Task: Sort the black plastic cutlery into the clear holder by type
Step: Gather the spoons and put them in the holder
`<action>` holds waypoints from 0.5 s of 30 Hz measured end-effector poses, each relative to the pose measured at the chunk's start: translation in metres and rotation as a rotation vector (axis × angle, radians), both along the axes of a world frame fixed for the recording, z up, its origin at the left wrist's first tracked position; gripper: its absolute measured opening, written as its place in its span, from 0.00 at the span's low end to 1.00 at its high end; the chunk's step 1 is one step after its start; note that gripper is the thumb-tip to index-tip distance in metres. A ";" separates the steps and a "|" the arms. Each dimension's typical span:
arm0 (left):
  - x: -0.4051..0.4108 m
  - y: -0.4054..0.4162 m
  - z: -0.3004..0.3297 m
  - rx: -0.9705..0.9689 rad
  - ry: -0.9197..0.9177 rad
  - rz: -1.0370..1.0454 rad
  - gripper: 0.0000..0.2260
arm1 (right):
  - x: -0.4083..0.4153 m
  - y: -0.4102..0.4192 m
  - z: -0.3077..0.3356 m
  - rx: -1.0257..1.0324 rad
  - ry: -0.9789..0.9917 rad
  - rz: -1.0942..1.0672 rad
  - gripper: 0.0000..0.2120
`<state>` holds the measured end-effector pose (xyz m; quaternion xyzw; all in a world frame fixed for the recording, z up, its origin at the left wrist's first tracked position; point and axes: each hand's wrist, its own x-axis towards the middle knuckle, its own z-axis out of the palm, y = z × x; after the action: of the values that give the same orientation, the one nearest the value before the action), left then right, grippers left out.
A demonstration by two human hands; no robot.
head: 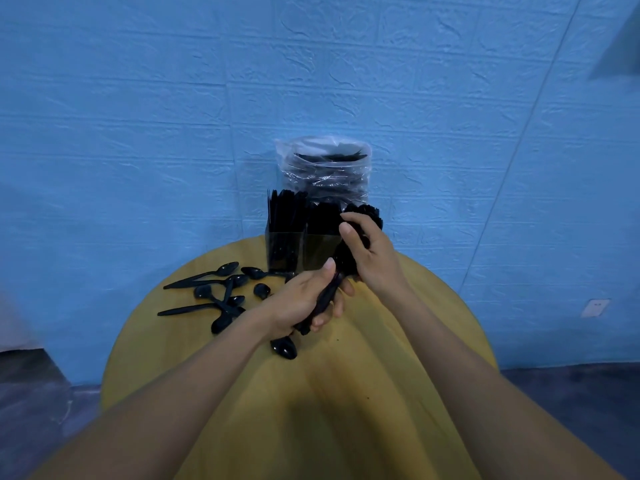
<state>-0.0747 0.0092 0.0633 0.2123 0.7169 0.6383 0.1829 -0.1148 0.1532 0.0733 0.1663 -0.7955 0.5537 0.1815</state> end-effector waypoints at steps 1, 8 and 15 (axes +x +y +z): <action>-0.004 0.001 0.000 0.006 -0.020 -0.021 0.25 | -0.002 0.003 0.000 -0.009 -0.019 0.019 0.13; -0.041 0.018 -0.001 -0.171 0.064 0.058 0.16 | -0.024 0.023 -0.002 0.076 0.044 -0.078 0.12; -0.058 0.047 -0.007 -0.436 0.651 0.191 0.19 | -0.039 0.029 0.002 0.021 0.035 -0.305 0.17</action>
<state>-0.1323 0.0563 0.0566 0.2922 0.8725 0.3847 -0.0730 -0.1534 0.1822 0.0753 0.0550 -0.8141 0.5083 0.2754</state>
